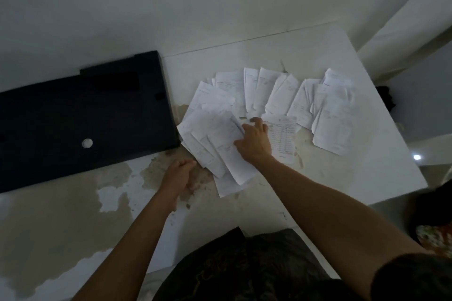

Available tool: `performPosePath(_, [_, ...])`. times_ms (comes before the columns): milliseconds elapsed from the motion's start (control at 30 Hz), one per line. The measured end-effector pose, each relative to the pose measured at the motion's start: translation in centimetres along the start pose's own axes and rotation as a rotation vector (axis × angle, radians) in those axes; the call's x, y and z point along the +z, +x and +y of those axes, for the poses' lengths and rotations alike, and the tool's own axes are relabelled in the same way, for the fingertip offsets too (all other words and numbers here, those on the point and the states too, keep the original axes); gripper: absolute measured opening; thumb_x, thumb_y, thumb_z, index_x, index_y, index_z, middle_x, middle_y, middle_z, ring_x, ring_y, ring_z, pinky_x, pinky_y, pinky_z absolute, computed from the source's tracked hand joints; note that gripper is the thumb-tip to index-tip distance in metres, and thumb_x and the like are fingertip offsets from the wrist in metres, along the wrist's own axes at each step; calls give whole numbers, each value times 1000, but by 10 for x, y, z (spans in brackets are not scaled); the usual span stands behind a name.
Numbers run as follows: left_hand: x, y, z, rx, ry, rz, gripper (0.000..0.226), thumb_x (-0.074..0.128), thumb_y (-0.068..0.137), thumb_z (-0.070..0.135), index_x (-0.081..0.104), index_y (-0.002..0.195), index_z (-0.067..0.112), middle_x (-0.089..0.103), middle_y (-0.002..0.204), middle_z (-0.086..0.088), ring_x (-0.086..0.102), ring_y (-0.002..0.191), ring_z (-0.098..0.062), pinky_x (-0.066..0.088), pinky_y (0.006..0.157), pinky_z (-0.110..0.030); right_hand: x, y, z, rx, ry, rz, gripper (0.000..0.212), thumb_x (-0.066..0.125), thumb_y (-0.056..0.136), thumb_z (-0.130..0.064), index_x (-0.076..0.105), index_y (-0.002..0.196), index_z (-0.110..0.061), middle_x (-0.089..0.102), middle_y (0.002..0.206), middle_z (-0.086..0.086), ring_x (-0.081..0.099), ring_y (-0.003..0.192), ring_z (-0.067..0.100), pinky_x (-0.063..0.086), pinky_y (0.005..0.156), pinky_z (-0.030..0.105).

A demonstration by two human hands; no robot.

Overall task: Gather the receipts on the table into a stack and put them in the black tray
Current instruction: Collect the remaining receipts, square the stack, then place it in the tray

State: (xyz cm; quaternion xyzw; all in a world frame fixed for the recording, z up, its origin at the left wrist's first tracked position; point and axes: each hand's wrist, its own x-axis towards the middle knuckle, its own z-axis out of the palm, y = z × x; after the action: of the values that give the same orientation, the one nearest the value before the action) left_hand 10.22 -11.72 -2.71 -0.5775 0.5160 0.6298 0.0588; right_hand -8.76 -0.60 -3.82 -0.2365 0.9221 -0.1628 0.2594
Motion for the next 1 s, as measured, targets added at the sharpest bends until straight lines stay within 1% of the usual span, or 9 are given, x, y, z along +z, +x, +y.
performPosePath(100, [-6, 2, -4, -8, -10, 23, 29, 61, 89, 38, 63, 110, 18, 68, 108, -5, 65, 99, -23, 54, 93, -46, 4, 3, -4, -21, -19, -3, 36, 63, 85, -17, 61, 120, -13, 32, 147, 8, 38, 129, 35, 43, 101, 44])
performPosePath(233, [-5, 3, -11, -22, -73, 37, 6, 57, 95, 25, 61, 99, 21, 65, 100, -4, 61, 90, -18, 52, 91, -42, -2, 7, -14, -5, 58, -35, 34, 62, 81, -6, 56, 115, -8, 40, 133, 10, 61, 99, 36, 49, 76, 37])
performPosePath(367, [-3, 4, -12, -11, -83, 38, 5, 57, 95, 23, 60, 92, 26, 64, 98, -2, 60, 89, -17, 53, 87, -39, -4, 10, -20, 105, 208, -71, 44, 61, 79, -7, 43, 118, -16, 57, 108, 8, 60, 94, 31, 53, 81, 45])
performPosePath(433, [-3, 5, -12, -5, -83, 36, 4, 57, 95, 24, 60, 96, 25, 64, 99, -2, 60, 91, -18, 52, 87, -38, -2, 10, -20, 198, 386, -91, 53, 62, 79, -5, 37, 124, -17, 56, 102, 6, 58, 93, 28, 55, 82, 45])
performPosePath(533, [-5, 5, -13, -8, -87, 33, 13, 57, 94, 26, 61, 106, 22, 65, 104, -3, 61, 96, -19, 53, 88, -39, -2, 11, -17, 260, 521, -121, 60, 64, 79, -7, 41, 133, -16, 57, 109, 6, 58, 100, 26, 55, 88, 43])
performPosePath(667, [-5, 4, -11, -15, -47, 34, 16, 57, 93, 29, 62, 106, 21, 67, 108, -6, 64, 102, -25, 54, 93, -43, -16, 9, -3, 271, 595, -158, 36, 66, 81, -8, 64, 116, -4, 65, 104, 7, 63, 97, 27, 52, 83, 35])
performPosePath(800, [0, -2, -4, 4, -20, 27, 29, 61, 88, 39, 64, 111, 22, 68, 109, -3, 64, 104, -27, 53, 95, -46, -40, 1, 30, 304, 827, -169, 32, 73, 77, -2, 68, 109, -3, 71, 108, 12, 68, 102, 31, 56, 93, 46])
performPosePath(900, [15, -16, 6, 92, -108, -125, 50, 66, 77, 57, 63, 117, 27, 69, 114, 1, 65, 105, -20, 54, 93, -43, -63, -17, 55, 272, 965, -221, 31, 71, 79, 3, 68, 109, -2, 73, 108, 14, 67, 106, 34, 56, 92, 46])
performPosePath(1000, [37, -32, 24, 131, -248, -318, 60, 72, 77, 51, 55, 128, 25, 66, 120, 2, 62, 114, -18, 51, 98, -42, -85, -40, 73, 206, 1046, -290, 37, 68, 82, 2, 64, 118, -2, 73, 111, 15, 68, 107, 33, 57, 85, 42])
